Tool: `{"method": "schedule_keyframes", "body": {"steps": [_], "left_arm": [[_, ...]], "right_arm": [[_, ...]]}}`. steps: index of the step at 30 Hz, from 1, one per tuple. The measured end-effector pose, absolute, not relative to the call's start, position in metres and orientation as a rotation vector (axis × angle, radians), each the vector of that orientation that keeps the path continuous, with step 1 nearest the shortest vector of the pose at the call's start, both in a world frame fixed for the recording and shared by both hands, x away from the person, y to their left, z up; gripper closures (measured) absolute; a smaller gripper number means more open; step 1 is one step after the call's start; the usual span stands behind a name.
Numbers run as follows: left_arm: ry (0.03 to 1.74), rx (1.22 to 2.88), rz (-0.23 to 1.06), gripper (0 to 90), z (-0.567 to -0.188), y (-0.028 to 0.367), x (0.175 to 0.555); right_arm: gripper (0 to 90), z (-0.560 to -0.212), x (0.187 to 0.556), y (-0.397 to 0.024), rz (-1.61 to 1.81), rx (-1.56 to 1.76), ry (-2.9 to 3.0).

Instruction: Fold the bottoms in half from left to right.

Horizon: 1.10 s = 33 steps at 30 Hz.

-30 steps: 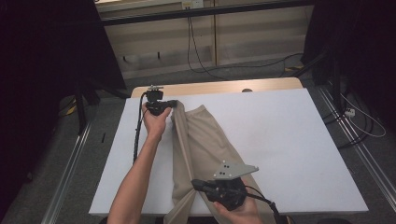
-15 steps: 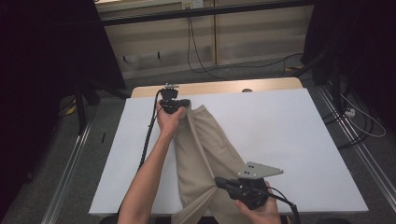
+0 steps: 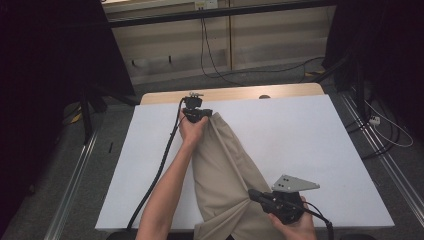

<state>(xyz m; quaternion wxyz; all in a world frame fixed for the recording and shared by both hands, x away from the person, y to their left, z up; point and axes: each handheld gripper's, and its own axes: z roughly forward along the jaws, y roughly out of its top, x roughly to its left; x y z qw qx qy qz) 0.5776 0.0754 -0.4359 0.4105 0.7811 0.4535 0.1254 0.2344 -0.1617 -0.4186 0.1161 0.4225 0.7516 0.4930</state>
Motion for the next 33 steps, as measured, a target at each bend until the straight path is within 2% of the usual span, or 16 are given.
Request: {"method": "schedule_keyframes", "body": {"steps": [15, 20, 23, 27, 33], "left_arm": [[1.118, 2.008, 0.331, 80.5, -0.447, 0.048, 0.581], [1.097, 2.012, 0.298, 73.7, -0.449, 0.043, 0.583], [1.073, 2.007, 0.296, 64.1, -0.448, 0.042, 0.58], [1.078, 1.984, 0.294, 44.0, -0.441, 0.044, 0.575], [1.027, 1.979, 0.333, 32.1, -0.429, 0.055, 0.553]], "right_arm": [[90.0, -0.428, 0.234, -0.193, 1.356, 1.311, 2.157], [90.0, -0.433, 0.235, -0.197, 1.297, 1.327, 2.181], [90.0, -0.436, 0.236, -0.198, 1.237, 1.31, 2.192], [90.0, -0.441, 0.24, -0.205, 1.197, 1.35, 2.182], [90.0, -0.447, 0.242, -0.207, 1.082, 1.359, 2.195]]}}
